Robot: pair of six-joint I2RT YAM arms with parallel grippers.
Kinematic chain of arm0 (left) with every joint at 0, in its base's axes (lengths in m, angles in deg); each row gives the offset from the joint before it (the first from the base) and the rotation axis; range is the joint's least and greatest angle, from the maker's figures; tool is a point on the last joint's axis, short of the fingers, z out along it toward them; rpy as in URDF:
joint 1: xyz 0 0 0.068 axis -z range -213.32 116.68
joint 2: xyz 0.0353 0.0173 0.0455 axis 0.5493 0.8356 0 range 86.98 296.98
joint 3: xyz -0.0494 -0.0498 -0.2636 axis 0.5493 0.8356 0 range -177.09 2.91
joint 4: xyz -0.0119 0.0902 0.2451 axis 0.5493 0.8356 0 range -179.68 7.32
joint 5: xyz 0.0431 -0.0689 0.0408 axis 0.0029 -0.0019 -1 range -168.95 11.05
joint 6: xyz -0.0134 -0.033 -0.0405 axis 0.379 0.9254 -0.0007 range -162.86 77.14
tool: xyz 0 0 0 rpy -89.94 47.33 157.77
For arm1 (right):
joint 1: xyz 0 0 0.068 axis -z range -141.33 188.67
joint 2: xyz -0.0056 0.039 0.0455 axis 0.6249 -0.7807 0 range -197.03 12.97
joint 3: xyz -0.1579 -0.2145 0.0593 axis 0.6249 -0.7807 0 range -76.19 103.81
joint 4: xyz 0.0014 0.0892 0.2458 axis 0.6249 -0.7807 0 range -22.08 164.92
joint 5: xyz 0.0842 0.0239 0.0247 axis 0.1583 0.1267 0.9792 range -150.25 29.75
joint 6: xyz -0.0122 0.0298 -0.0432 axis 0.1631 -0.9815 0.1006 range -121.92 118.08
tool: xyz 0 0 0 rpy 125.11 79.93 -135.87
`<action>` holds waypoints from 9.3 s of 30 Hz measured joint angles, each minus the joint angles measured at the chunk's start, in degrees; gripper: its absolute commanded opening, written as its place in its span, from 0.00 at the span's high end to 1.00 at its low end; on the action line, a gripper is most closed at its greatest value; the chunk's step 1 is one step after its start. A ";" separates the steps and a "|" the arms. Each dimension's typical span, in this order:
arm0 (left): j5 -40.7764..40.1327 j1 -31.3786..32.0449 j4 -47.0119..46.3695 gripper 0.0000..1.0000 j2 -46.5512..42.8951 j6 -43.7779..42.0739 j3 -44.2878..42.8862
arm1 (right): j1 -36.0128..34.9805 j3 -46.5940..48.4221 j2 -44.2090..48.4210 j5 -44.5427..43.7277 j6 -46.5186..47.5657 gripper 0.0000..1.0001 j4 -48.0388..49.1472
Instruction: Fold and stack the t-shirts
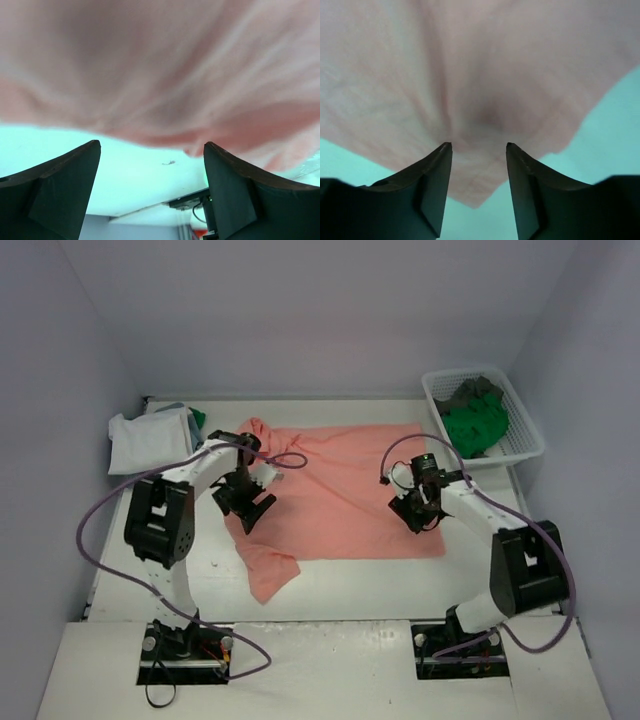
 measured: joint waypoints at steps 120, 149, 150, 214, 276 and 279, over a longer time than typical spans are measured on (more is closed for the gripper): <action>6.29 30.01 -23.58 0.27 -25.81 -4.17 33.35 | -3.96 -13.25 11.23 -0.44 29.38 1.00 -2.27; 4.15 24.48 -15.19 1.00 -31.58 -5.92 27.17 | -3.96 -8.09 15.06 1.38 25.57 1.00 -2.69; 4.13 23.23 -14.10 1.00 -33.20 -6.12 25.75 | -3.96 -7.72 15.54 1.49 25.38 1.00 -2.64; 19.41 -0.87 -10.78 0.55 -37.81 -10.47 12.87 | 8.48 -2.51 24.52 8.79 24.30 1.00 -5.16; 5.46 8.57 -49.22 0.47 -19.85 -4.72 28.52 | 7.61 -2.51 19.61 10.60 22.32 1.00 -5.09; 5.25 8.57 -48.76 0.47 -20.11 -4.63 27.96 | 7.61 -2.51 19.21 10.67 22.32 1.00 -5.07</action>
